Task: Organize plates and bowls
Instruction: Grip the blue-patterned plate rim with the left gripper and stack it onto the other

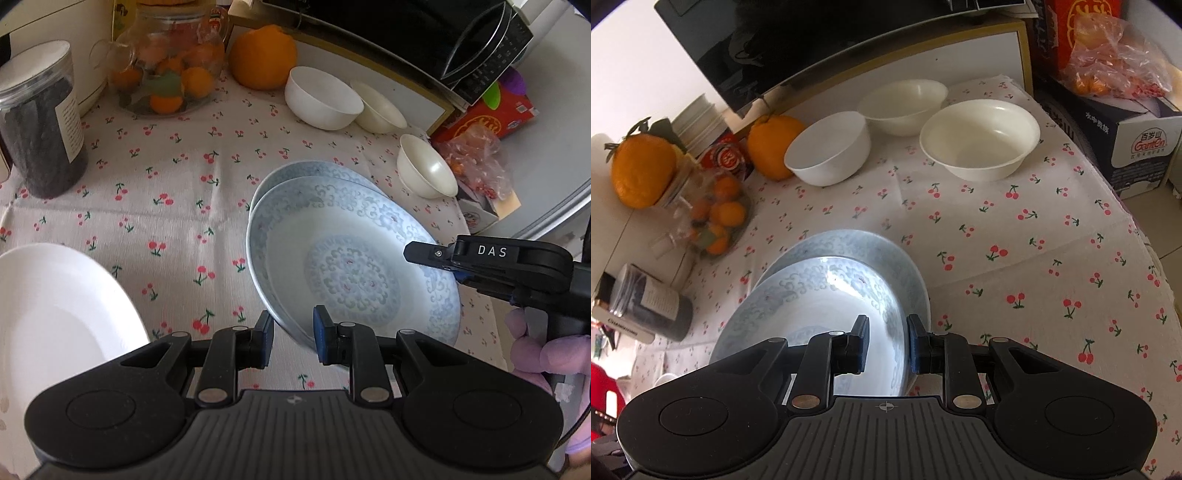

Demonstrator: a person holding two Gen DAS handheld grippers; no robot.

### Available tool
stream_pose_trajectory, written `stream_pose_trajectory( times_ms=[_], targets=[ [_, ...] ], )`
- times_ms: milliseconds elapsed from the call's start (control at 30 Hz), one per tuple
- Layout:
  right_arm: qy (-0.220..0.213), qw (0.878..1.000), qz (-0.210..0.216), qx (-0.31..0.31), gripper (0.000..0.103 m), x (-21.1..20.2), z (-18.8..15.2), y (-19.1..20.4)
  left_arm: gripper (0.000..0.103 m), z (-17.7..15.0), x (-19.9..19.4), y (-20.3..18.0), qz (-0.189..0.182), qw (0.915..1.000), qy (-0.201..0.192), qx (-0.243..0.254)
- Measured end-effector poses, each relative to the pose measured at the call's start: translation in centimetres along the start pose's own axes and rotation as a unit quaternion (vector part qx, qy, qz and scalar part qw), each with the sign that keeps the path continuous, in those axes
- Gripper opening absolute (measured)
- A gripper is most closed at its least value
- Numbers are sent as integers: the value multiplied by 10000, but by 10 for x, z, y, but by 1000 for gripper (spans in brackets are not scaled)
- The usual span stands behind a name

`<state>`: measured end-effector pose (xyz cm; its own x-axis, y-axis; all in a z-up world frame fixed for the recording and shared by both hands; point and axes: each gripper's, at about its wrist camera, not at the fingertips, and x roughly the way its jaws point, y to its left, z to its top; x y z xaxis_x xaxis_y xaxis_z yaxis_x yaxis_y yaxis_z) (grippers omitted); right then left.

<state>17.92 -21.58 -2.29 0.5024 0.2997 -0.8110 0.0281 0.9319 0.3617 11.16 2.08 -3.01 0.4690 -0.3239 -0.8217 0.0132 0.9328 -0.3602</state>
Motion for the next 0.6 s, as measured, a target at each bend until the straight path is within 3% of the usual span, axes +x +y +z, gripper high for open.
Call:
stream_pose_trajectory(
  times_ms=[600],
  targets=[
    [-363,9957,-676,-514,22,4,-3,19,21,2,15,-15,545,9976,-293,322]
  ],
)
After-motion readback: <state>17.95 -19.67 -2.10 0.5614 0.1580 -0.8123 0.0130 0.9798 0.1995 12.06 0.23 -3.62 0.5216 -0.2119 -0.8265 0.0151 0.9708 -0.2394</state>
